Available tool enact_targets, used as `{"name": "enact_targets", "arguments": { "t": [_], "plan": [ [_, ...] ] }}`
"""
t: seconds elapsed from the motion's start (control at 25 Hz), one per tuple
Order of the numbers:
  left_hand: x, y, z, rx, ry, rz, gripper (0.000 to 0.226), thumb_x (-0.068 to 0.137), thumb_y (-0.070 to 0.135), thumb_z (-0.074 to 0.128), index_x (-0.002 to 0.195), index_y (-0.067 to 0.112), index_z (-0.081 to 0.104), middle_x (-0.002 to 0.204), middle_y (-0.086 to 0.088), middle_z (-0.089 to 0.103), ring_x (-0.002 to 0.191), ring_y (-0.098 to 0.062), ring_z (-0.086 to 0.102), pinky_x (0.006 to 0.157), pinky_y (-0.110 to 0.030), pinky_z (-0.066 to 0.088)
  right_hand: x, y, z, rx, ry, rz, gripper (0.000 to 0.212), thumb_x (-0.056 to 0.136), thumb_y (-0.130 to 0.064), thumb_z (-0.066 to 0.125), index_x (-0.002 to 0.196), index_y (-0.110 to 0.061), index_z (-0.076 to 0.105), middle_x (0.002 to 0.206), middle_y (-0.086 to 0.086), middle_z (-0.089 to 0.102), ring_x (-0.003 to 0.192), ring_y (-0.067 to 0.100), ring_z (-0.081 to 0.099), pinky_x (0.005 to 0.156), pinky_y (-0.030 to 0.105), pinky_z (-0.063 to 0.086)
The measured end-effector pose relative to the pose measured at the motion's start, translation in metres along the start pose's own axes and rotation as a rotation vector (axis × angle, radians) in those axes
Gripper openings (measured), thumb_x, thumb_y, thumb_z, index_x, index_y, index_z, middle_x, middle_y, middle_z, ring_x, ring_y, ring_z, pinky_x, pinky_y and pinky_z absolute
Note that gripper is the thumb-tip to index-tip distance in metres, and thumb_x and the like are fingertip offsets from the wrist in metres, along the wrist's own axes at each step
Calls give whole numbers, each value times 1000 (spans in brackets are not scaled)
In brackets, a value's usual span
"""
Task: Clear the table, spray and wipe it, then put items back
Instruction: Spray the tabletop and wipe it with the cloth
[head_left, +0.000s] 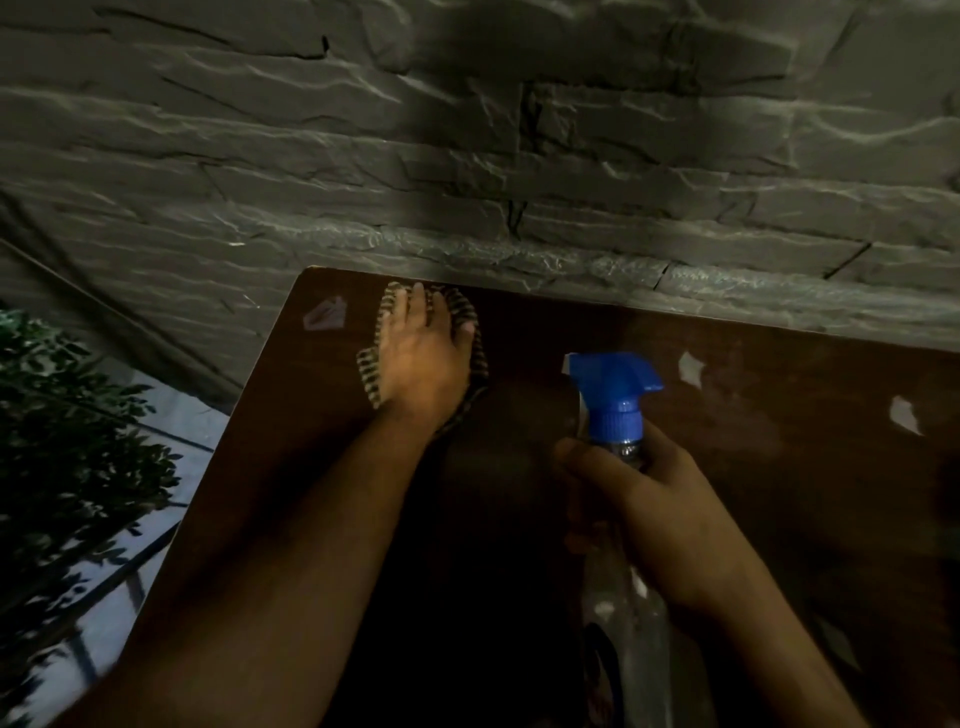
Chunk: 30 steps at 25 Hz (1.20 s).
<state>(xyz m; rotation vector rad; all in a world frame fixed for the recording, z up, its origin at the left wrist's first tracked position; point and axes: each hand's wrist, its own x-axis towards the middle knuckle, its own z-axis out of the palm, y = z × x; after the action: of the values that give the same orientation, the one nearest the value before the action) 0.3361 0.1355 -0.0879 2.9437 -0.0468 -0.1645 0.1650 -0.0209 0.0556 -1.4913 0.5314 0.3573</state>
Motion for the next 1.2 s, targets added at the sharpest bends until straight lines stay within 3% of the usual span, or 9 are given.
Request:
{"name": "enact_targets", "arguments": {
  "t": [0.08,0.2,0.28,0.36,0.52,0.6,0.76,1.0,1.2],
  "plan": [
    [-31,27,11,8,-7,86,68,98,54,20,151,12,22,161,-11,12,149,-25,3,120,-45,12,-2,1,3,-2,-2,-9,17,84,-18,65,98,-11,59,63,4,61,55,19,57,54,30,54],
    [-83,-11,8,50,-128,740,67,97,58,20,152,20,24,162,1,11,149,-15,-1,121,-42,12,-6,1,3,0,-18,6,17,84,-20,65,99,-14,59,62,3,62,55,20,57,55,31,53],
    [-69,-46,-3,47,-197,959,63,97,59,28,151,25,28,161,5,12,149,-11,0,121,-37,6,-9,2,0,18,-24,32,20,84,-20,65,101,-12,58,64,3,62,56,20,57,56,32,52],
    [-38,-56,-7,92,-160,756,67,95,61,25,151,25,27,161,2,13,149,-14,1,121,-37,6,-12,3,0,13,-20,47,23,83,-21,65,102,-12,58,69,6,63,58,20,57,57,32,53],
    [-33,8,1,26,-3,-35,70,97,56,22,152,13,21,161,-10,12,149,-26,4,120,-44,10,-15,6,6,0,6,46,19,84,-21,65,101,-15,59,75,9,64,60,21,59,55,30,55],
    [-74,16,10,55,-21,145,71,95,56,19,152,14,20,161,-10,11,149,-26,3,120,-45,12,-20,8,10,16,-12,51,19,83,-22,65,100,-17,59,72,6,65,58,20,59,55,31,54],
    [-89,-34,-7,102,-247,1098,66,96,61,28,151,27,22,162,2,10,149,-14,-3,121,-38,7,-29,12,8,18,-12,64,21,82,-26,66,101,-18,61,66,0,65,55,16,60,58,32,53],
    [-42,25,4,33,-33,208,66,96,55,30,151,19,26,160,-6,18,149,-24,7,120,-40,7,-34,23,7,30,31,76,19,83,-21,67,100,-19,60,70,8,63,58,21,59,56,33,55],
    [-116,-31,7,34,-157,1035,60,95,54,36,147,24,36,159,-2,24,149,-19,10,120,-37,8,-46,34,-3,30,-2,56,21,84,-22,66,103,-16,60,69,7,63,57,19,58,55,31,53]
  ]
}}
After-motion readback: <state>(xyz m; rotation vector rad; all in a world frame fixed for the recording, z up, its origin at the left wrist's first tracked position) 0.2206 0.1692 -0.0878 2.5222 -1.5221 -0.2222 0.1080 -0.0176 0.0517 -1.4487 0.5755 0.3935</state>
